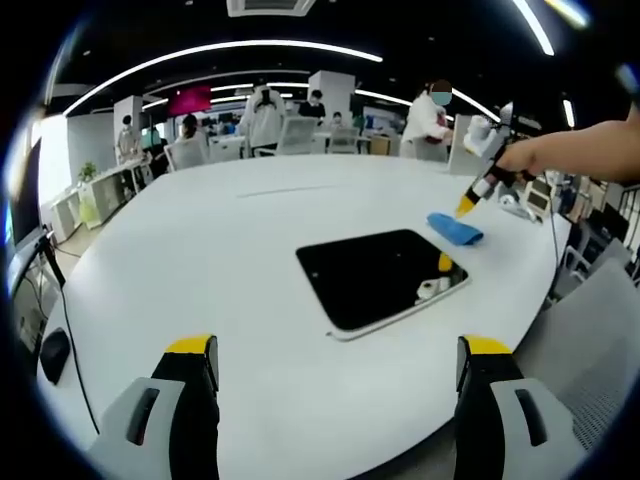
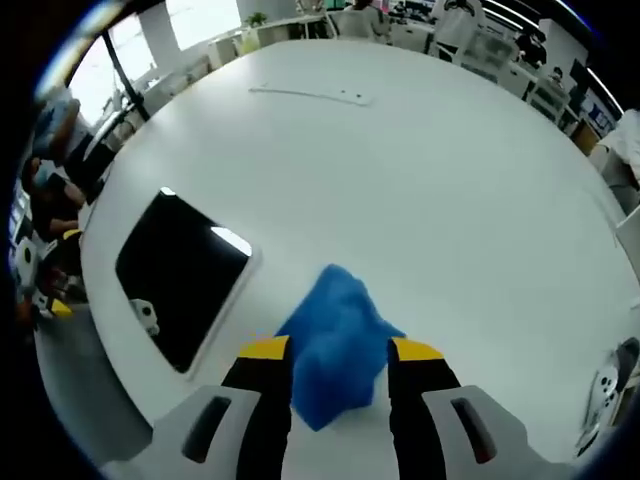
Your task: Wipe the mirror surface with the cleaning cloth until all visible marks leave the cleaned area.
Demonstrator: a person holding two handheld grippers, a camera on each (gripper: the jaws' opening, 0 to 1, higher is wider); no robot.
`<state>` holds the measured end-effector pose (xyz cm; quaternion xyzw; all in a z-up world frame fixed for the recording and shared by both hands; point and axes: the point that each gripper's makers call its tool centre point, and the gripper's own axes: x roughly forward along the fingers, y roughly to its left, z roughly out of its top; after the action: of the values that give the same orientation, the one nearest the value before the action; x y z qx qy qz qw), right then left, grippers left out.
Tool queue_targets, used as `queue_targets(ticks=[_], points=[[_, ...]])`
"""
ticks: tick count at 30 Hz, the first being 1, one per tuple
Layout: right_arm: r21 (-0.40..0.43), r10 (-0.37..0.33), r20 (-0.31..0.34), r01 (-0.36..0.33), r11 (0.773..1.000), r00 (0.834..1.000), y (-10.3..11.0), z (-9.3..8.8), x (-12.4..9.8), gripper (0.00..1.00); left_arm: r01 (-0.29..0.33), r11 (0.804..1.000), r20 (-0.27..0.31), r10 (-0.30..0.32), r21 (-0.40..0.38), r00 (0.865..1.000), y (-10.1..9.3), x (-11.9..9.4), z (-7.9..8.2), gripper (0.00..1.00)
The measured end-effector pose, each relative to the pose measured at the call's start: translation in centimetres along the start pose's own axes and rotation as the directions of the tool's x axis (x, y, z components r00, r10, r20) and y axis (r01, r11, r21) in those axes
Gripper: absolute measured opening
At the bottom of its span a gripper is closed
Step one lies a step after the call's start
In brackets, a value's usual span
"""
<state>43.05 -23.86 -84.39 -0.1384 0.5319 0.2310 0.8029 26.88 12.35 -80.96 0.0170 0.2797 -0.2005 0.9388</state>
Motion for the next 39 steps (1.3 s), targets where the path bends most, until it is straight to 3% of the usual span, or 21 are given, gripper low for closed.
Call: queue_targets(ticks=[6, 10, 15, 16, 17, 20, 28, 35, 39], points=[[0.046, -0.011, 0.007, 0.01, 0.999, 1.0, -0.4, -0.1, 1.1, 0.2, 0.004, 1.0, -0.014, -0.004, 0.005, 1.0, 0.0, 0.1, -0.3, 1.0], [0.043, -0.036, 0.02, 0.036, 0.998, 0.999, -0.7, -0.1, 1.7, 0.22, 0.005, 1.0, -0.018, -0.005, 0.004, 1.0, 0.0, 0.1, -0.5, 1.0], [0.038, -0.038, -0.008, 0.038, 0.999, 0.999, -0.3, -1.1, 2.8, 0.23, 0.008, 1.0, -0.021, -0.008, 0.004, 1.0, 0.0, 0.1, -0.5, 0.99], [0.031, -0.043, -0.016, 0.044, 0.999, 0.999, -0.3, -1.4, 3.1, 0.21, 0.009, 1.0, -0.022, -0.009, 0.002, 1.0, 0.0, 0.1, -0.5, 0.99], [-0.02, -0.093, 0.014, 0.093, 0.995, 0.996, -1.1, -0.9, 3.0, 0.18, 0.008, 1.0, -0.022, -0.008, 0.003, 1.0, 0.0, 0.1, -0.5, 0.99], [0.007, -0.094, -0.001, 0.094, 0.996, 0.996, -0.9, -1.0, 2.9, 0.06, 0.008, 1.0, -0.022, -0.008, 0.001, 1.0, -0.1, 0.1, -0.5, 0.99], [0.068, -0.098, 0.0, 0.097, 0.993, 0.995, -1.4, -0.8, 2.3, 0.04, 0.008, 1.0, -0.026, -0.008, 0.001, 1.0, 0.0, 0.1, -0.6, 0.99], [0.163, -0.07, -0.063, 0.079, 0.983, 0.996, -1.3, -1.6, 1.8, 0.04, 0.003, 1.0, -0.017, -0.003, 0.001, 1.0, 0.1, 0.1, -0.4, 0.99], [0.177, -0.073, -0.061, 0.083, 0.981, 0.995, -2.1, -1.4, 1.3, 0.04, 0.01, 1.0, -0.018, -0.01, 0.008, 1.0, -0.1, 0.1, -0.5, 0.99]])
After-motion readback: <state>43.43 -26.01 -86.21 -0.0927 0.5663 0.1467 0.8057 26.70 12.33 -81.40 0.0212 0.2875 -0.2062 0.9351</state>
